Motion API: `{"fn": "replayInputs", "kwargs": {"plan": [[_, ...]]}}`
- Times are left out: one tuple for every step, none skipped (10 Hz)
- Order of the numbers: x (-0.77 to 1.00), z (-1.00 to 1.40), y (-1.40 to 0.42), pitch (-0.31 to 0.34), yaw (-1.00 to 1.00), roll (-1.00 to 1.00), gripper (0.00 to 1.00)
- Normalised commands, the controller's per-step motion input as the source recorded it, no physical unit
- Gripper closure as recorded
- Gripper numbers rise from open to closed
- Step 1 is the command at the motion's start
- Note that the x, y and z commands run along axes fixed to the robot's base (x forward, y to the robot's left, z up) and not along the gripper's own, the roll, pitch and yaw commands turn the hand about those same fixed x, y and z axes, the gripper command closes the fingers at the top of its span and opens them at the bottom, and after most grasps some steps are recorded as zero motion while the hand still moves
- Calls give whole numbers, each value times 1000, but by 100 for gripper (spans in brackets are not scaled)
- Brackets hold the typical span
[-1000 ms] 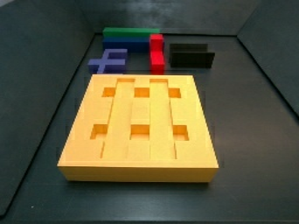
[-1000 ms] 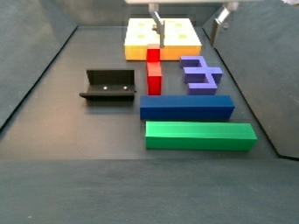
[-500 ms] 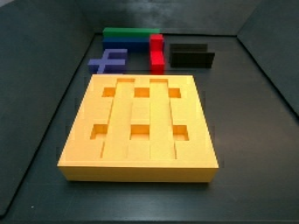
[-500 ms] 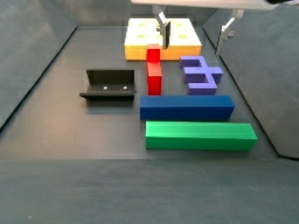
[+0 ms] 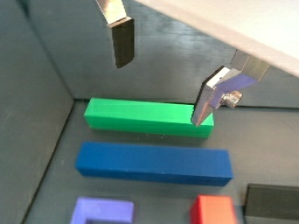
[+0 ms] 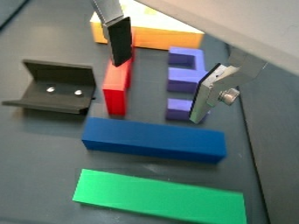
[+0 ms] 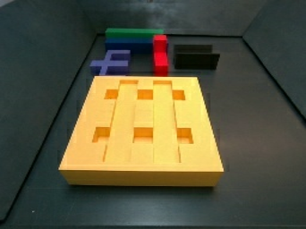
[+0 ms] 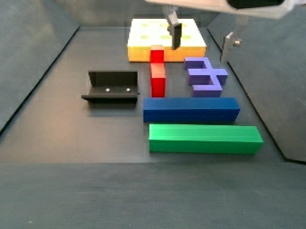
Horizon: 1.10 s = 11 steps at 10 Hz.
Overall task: Pick up the green object. Move up. Move to above the board. Insert the green object.
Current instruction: Pick up the green object.
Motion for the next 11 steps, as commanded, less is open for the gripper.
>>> {"fn": "replayInputs", "kwargs": {"plan": [[-51, -263, 471, 50, -566, 0, 0], [0, -334, 477, 56, -574, 0, 0], [0, -389, 494, 46, -546, -14, 0], [151, -369, 154, 0, -840, -63, 0], [123, -414, 0, 0, -957, -114, 0], [106, -377, 0, -40, -917, -146, 0], [54, -351, 0, -87, -889, -174, 0], [51, -300, 0, -163, -806, -257, 0], [43, -343, 83, -111, -646, -343, 0], [97, -260, 177, -70, -611, -267, 0], [154, -183, 137, -243, -563, -409, 0]]}}
